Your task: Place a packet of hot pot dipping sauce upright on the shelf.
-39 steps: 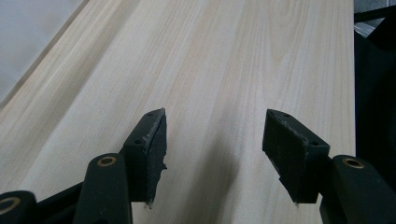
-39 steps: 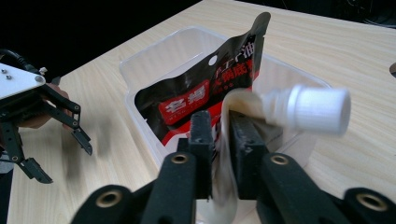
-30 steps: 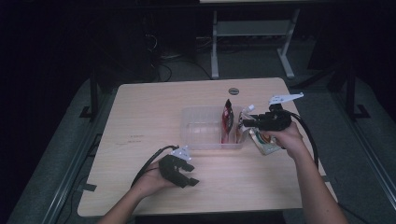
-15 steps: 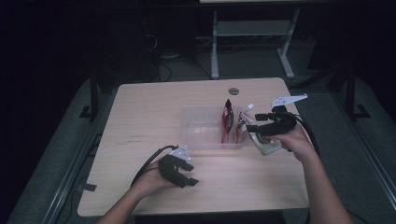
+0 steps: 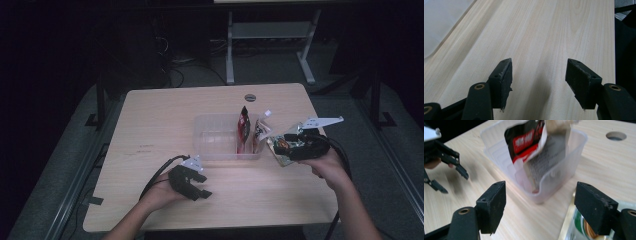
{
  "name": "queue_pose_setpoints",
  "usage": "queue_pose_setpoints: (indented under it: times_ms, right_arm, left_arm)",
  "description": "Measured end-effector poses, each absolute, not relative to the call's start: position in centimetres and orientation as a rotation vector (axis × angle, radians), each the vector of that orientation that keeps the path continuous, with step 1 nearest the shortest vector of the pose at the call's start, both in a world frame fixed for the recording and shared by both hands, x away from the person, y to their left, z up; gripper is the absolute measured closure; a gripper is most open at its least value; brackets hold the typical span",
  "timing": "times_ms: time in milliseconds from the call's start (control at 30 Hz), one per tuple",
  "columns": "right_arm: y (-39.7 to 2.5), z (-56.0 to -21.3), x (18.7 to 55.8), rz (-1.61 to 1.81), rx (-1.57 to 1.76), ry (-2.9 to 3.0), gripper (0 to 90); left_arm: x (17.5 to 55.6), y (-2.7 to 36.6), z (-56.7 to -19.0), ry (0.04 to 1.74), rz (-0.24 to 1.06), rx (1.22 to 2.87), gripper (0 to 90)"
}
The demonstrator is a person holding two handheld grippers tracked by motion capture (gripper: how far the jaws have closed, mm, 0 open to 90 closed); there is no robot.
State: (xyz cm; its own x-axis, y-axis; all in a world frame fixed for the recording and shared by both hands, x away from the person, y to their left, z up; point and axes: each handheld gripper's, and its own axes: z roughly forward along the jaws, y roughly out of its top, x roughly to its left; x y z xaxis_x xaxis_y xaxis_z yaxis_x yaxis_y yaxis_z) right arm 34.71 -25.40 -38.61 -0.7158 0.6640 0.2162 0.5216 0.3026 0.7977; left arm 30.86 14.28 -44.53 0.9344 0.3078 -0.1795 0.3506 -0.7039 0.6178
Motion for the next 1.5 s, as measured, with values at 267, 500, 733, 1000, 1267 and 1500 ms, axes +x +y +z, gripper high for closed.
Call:
queue_pose_setpoints:
  times_ms: [267, 500, 733, 1000, 1267, 1500]
  right_arm:
    - [-27.3, -39.9, 33.5, 1.301, 1.158, 2.404, 25.3]
    - [-29.1, -41.1, 34.4, 1.239, 1.257, 2.342, 26.2]
    - [-30.0, -42.2, 36.1, 1.151, 1.325, 2.302, 29.5]
    - [-30.1, -42.9, 37.7, 1.115, 1.361, 2.256, 45.0]
    - [-30.2, -42.8, 40.1, 1.101, 1.367, 2.189, 84.6]
    - [-28.8, -42.8, 43.2, 1.067, 1.368, 2.215, 89.9]
  left_arm:
    - [30.8, 14.2, -44.6, 0.465, -0.081, 2.4, 38.0]
    - [30.7, 14.1, -44.6, 0.454, -0.076, 2.41, 38.0]
    - [30.8, 13.9, -44.7, 0.459, -0.082, 2.408, 38.0]
    - [30.8, 13.9, -44.7, 0.46, -0.083, 2.408, 38.0]
    - [30.7, 13.6, -44.8, 0.452, -0.084, 2.412, 38.0]
    - [30.8, 13.6, -44.8, 0.454, -0.098, 2.416, 37.9]
